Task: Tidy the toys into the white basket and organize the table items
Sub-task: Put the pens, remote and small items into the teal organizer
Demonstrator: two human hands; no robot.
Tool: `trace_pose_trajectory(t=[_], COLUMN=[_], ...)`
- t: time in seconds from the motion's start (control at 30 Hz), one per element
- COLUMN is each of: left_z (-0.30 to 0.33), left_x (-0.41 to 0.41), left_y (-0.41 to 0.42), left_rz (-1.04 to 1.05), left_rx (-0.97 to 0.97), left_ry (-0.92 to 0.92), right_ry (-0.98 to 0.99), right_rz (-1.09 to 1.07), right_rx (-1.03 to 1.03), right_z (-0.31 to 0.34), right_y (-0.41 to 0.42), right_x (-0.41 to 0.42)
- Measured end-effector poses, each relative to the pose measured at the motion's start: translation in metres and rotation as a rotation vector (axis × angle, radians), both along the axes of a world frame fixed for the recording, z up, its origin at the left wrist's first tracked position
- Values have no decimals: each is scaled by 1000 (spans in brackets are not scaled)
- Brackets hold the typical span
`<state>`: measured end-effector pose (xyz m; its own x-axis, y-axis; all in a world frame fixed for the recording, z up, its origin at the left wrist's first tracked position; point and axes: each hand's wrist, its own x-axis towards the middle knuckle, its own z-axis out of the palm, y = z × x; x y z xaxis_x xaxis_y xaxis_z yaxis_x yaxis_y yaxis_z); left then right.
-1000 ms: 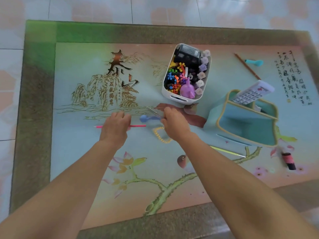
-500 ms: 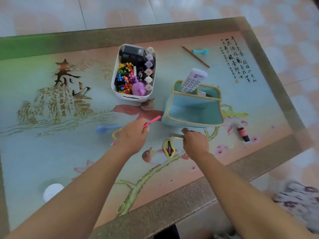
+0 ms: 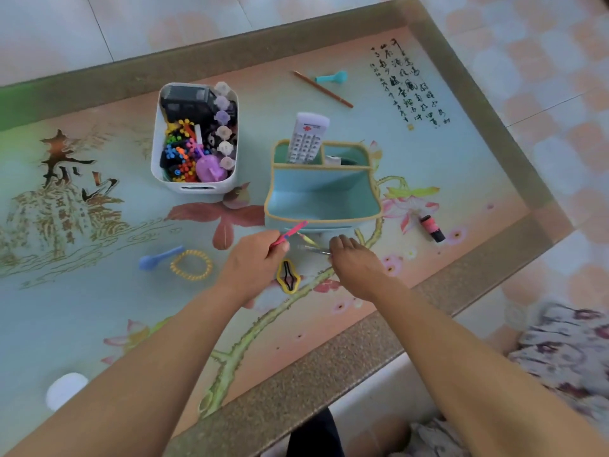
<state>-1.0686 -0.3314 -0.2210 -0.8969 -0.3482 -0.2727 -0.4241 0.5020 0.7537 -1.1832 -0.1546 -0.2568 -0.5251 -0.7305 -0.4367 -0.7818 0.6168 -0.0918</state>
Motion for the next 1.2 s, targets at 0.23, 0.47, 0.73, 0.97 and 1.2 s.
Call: trace_pose_trajectory(t=[0.23,0.47,0.73,0.97,1.2], left_z=[49,97,103,101,101], left_x=[-14,-45,-90,-132,-174], left_y=[-7,-16,-21,-26,-48], left_rz=[69,250,306,342,497], left_rx=[172,508,515,335,357], left_ry=[95,101,42,128,409], right_ry=[-389,-867,-1204,-1102,-867], right_rz=[-327,-864,-774,-681,-648], right_rx=[-218,-782,-784,-850,-1020], right_z=[65,129,139,122,103], right_y=[13,-28,-57,-52,-79], right_x=[2,0,-31,-102,-164])
